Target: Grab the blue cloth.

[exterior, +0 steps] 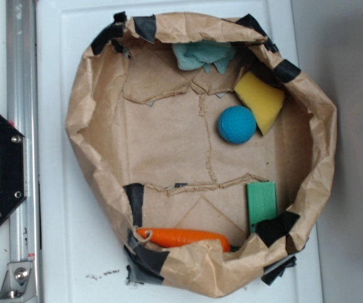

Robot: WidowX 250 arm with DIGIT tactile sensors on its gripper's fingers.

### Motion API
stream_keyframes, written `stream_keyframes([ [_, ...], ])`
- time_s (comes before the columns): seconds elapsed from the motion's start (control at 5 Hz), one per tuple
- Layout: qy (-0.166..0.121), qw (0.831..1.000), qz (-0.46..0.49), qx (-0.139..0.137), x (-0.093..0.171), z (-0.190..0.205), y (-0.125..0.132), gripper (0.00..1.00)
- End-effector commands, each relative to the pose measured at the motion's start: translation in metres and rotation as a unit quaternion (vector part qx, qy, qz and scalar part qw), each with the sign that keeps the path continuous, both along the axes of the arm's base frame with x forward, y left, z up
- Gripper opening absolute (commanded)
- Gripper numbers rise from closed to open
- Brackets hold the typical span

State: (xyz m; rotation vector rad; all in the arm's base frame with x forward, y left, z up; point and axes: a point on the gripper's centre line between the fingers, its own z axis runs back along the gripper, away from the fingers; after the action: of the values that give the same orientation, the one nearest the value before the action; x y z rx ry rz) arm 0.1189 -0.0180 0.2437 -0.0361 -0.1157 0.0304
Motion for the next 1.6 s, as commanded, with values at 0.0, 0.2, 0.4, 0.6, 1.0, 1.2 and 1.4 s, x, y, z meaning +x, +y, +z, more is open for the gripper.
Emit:
stream_keyframes([
  [0.0, 0.000, 1.000, 0.000, 0.000, 0.000, 0.000, 0.000, 1.00],
  [0.2, 0.004, 1.000, 0.025, 0.007, 0.050, -0.029, 0.004, 1.00],
  [0.4, -0.023, 0.997, 0.067, 0.022, 0.095, -0.045, 0.000, 1.00],
  [0.6, -0.017, 0.994, 0.109, 0.005, 0.114, -0.072, 0.015, 1.00],
  [1.0, -0.024, 0.957, 0.289, 0.025, 0.137, -0.134, 0.045, 1.00],
  [1.2, -0.039, 0.940, 0.336, 0.052, 0.149, -0.150, 0.048, 1.00],
  [1.4, -0.055, 0.916, 0.390, 0.081, 0.160, -0.161, 0.054, 1.00],
])
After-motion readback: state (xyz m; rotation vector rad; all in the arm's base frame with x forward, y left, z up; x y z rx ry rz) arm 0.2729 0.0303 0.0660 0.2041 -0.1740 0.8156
